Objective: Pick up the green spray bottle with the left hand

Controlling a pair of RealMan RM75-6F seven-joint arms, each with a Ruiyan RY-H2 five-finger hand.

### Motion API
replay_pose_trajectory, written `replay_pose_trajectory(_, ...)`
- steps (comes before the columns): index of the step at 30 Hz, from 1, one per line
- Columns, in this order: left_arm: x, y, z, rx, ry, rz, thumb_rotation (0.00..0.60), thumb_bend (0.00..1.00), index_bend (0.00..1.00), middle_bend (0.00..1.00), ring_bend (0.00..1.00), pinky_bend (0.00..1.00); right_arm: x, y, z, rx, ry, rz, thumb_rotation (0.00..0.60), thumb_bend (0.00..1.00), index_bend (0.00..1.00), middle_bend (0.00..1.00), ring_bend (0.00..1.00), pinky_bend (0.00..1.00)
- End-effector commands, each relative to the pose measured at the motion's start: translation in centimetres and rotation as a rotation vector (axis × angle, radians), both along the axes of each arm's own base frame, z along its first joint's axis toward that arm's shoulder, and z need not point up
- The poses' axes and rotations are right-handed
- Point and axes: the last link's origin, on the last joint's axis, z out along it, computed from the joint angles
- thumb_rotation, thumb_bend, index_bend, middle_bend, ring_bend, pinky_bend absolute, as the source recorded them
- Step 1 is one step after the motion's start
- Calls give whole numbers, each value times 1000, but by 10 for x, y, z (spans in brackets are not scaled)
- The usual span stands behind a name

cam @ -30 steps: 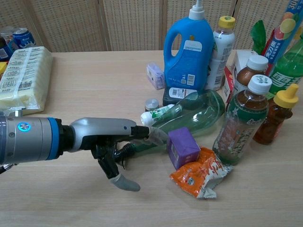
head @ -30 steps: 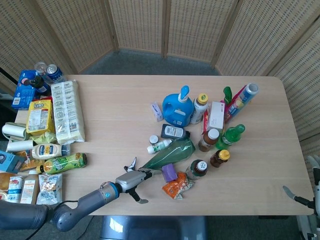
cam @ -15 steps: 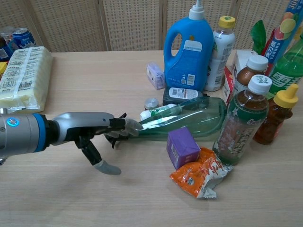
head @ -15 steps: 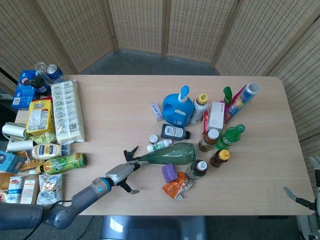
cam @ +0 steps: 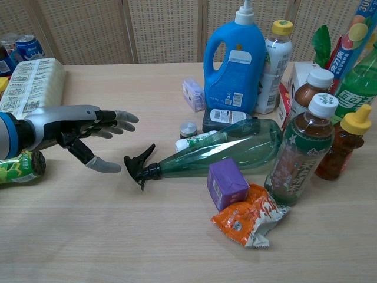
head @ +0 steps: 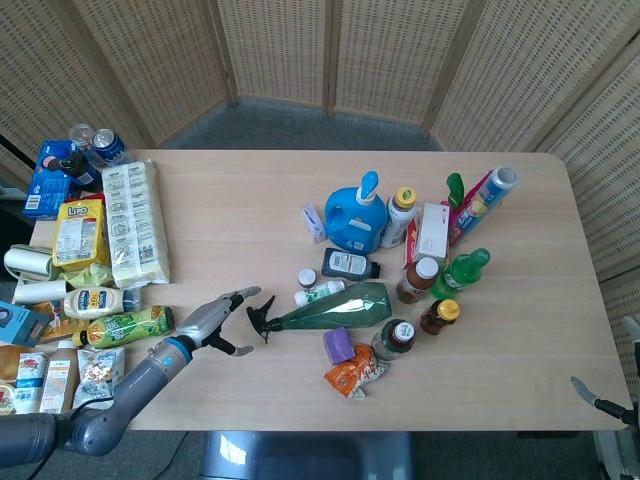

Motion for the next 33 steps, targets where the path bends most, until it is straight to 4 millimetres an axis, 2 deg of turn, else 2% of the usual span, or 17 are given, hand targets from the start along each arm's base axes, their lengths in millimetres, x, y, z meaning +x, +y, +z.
replay_pose_trajectory(1, 3, -6, -5, -32, 3, -24, 600, 276, 0, 93, 77, 0, 0, 0, 0, -1, 0, 2, 490, 36, 0, 0, 0, 0)
replay_pose_trajectory(15, 31, 0, -35, -39, -30, -70, 600, 274, 0, 97, 78, 0, -6, 2, 1, -5, -4, -17, 490, 36, 0, 0, 0, 0)
replay_pose_trajectory(33, 51, 6, -80, -52, -44, -6, 600, 274, 0, 102, 108, 0, -13, 5, 2, -12, -15, -32, 489, 36, 0, 0, 0, 0)
